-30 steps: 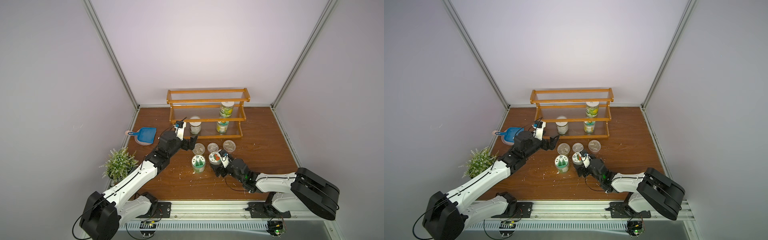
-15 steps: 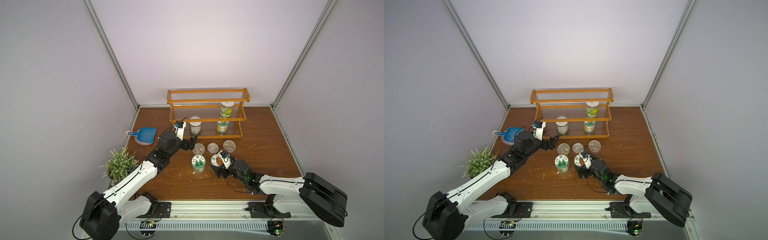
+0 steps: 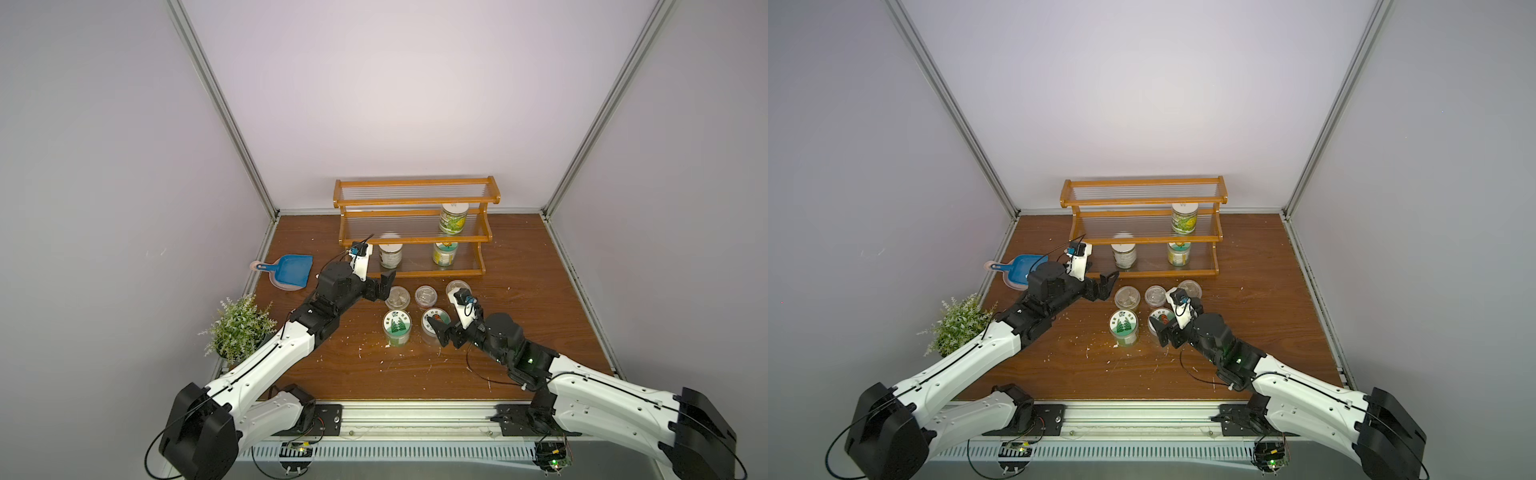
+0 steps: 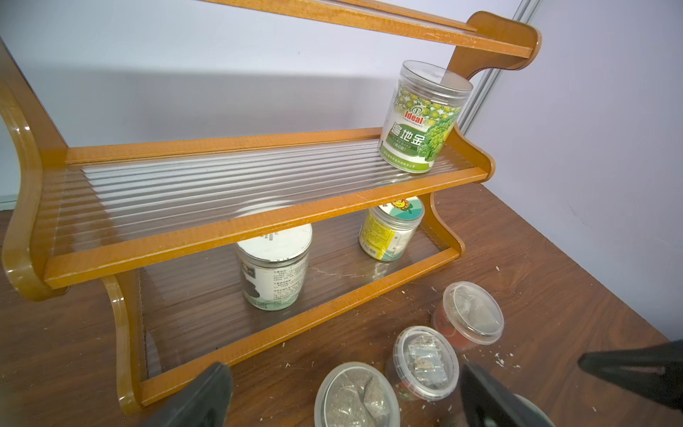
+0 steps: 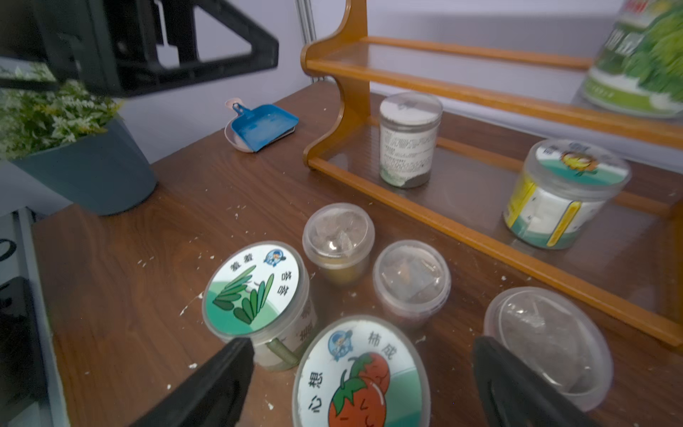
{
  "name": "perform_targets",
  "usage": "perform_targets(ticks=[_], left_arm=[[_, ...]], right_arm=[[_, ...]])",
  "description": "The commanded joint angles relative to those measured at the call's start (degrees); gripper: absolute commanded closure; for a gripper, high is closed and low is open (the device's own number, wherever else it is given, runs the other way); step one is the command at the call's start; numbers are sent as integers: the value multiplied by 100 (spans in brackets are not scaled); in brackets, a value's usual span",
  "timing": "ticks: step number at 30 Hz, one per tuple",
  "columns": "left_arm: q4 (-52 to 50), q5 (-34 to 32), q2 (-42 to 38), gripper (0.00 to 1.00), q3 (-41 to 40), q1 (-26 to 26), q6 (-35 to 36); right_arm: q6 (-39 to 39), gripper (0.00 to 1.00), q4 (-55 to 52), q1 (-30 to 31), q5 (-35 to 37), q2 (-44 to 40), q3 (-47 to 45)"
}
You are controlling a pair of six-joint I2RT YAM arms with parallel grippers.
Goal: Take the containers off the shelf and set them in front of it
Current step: 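Place the container at the center of the board, then pick up a container from the shelf.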
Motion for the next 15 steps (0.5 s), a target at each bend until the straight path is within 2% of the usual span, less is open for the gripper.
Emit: perform_targets(ticks=[1, 4, 7, 15], left_arm=[[83, 171, -62, 1, 11, 68, -90], [139, 232, -63, 1, 43, 68, -125], [136, 294, -19, 1, 114, 63, -125], [213, 357, 39, 1, 153, 64, -151]], right_arm=[[-286, 1, -130, -368, 389, -126, 526], [-278, 1, 290, -1187, -215, 54, 834], [-438, 1, 596, -1721, -419, 494, 1241], [-485, 1, 1279, -2623, -994, 2069, 2240]])
